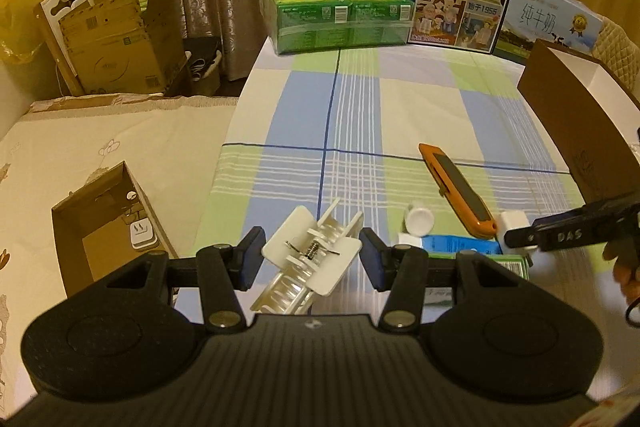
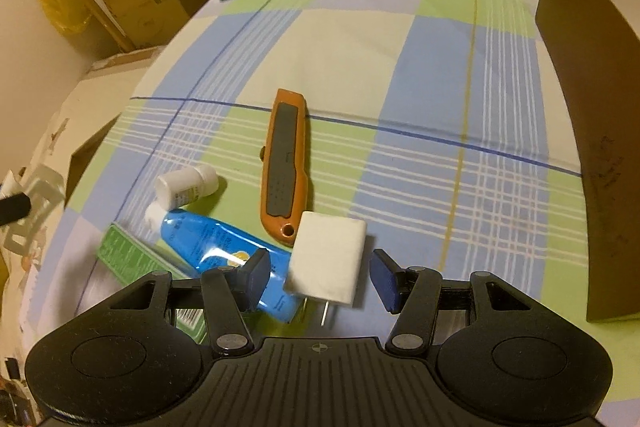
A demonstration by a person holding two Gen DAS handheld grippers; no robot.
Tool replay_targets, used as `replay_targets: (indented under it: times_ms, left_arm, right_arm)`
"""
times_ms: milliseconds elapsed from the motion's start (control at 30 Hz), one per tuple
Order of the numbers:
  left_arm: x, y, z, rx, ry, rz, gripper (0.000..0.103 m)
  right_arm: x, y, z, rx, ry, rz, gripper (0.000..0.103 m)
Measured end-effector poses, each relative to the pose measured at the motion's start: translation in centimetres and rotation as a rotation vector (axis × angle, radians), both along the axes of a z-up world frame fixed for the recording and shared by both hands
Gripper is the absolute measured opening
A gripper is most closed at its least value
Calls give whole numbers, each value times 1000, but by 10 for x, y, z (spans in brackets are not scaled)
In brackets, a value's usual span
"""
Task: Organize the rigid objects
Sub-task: 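Grasp the white charger plug with the right tool while the left tool holds the rack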
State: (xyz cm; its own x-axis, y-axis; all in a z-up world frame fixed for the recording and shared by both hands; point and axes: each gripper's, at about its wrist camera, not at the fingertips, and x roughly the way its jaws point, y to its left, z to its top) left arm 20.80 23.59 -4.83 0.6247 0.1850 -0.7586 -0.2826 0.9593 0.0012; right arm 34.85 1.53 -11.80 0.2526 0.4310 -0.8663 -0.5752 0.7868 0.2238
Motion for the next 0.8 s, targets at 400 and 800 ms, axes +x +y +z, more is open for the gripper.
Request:
replay_targets:
  times_ms: [400,800]
  left_arm:
    - [23,-16,2,7,13,-34,47]
    - [50,-48,17,13,-8,-102,47]
  right_arm:
    - [6,9,-15,-58,-12,31,41]
    - [4,-17,17,-3,-42,10,37]
